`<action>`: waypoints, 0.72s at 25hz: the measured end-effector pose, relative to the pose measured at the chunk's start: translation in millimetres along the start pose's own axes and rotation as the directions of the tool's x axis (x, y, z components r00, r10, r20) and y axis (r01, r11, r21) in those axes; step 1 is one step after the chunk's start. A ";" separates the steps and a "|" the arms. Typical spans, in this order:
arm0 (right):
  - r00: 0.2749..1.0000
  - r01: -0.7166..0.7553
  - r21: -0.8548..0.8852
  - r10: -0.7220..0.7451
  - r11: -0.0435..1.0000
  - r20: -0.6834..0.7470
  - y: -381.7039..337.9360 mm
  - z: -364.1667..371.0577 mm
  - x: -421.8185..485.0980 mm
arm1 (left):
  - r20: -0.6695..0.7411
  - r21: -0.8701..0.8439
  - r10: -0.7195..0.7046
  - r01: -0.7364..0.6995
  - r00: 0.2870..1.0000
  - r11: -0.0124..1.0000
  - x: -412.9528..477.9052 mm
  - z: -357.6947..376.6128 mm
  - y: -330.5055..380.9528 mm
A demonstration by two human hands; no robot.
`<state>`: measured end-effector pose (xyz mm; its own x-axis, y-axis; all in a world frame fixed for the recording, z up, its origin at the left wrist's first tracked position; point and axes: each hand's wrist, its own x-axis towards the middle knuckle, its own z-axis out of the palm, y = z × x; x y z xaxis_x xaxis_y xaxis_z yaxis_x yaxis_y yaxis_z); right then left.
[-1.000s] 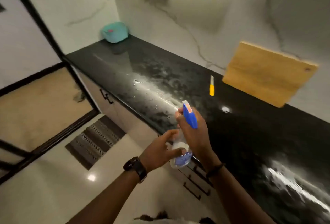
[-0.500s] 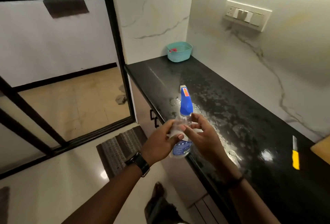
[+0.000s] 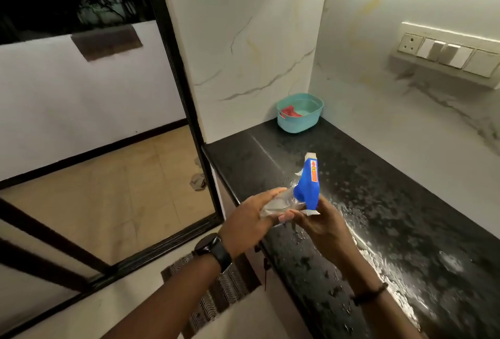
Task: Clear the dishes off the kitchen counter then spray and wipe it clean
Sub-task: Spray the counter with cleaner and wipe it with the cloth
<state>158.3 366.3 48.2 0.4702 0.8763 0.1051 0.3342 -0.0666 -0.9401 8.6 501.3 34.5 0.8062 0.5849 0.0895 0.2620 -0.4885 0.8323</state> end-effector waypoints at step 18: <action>0.702 -0.233 0.048 0.203 0.971 -0.682 21.9 25.3 292.6 | 0.215 0.299 0.092 -0.155 0.972 0.941 444.4 -73.6 -156.1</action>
<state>282.5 633.3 50.2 0.9553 0.2766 0.1043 0.1754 -0.2461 -0.9532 286.9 885.2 -15.4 0.9218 0.3848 0.0463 0.2804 -0.7445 0.6059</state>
